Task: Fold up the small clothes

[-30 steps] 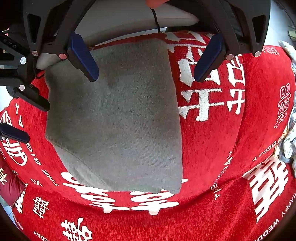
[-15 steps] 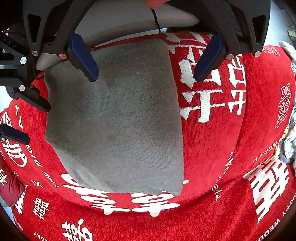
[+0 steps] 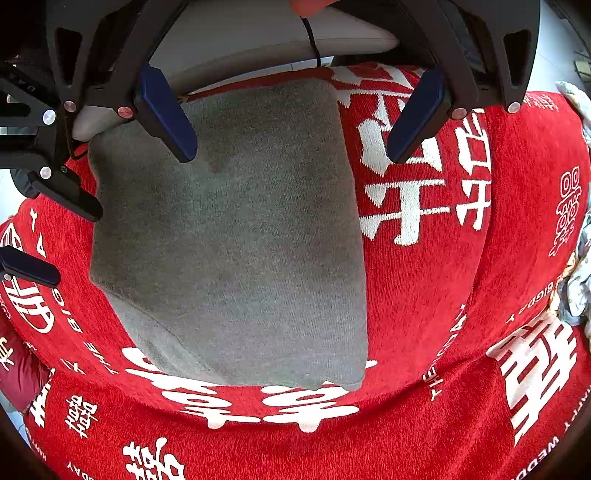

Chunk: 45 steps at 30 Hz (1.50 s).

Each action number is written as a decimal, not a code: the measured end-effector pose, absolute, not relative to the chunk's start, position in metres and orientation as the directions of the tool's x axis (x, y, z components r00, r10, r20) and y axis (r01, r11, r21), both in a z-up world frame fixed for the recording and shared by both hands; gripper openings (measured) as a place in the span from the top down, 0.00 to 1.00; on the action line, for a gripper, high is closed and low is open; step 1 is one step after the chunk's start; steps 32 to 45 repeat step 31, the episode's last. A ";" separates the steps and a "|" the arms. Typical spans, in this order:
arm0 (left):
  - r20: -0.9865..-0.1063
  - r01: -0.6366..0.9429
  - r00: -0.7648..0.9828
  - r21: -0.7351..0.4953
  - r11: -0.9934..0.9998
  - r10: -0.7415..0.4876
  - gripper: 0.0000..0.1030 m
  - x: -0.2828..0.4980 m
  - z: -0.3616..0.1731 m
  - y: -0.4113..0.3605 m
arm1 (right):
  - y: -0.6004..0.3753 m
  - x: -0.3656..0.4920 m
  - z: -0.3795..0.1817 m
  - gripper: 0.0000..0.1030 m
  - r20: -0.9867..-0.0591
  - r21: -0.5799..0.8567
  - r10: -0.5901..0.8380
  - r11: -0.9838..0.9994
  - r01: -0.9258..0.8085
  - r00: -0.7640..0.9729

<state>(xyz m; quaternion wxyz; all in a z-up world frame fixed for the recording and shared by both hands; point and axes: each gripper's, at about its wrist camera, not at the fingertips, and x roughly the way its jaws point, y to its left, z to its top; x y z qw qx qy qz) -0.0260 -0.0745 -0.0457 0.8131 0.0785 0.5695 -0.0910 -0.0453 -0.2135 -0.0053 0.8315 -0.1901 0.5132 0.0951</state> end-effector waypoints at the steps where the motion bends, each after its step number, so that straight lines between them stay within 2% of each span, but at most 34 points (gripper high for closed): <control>1: -0.941 0.238 0.334 0.024 0.971 -0.059 0.00 -0.026 -0.046 -0.074 | -0.213 -0.045 -0.006 0.32 -0.890 -0.219 -0.037 0.909 -0.355 0.455; 45: -0.941 0.256 0.330 0.011 0.967 -0.077 0.00 -0.030 -0.047 -0.075 | -0.211 -0.047 -0.008 0.32 -0.891 -0.220 -0.036 0.907 -0.360 0.452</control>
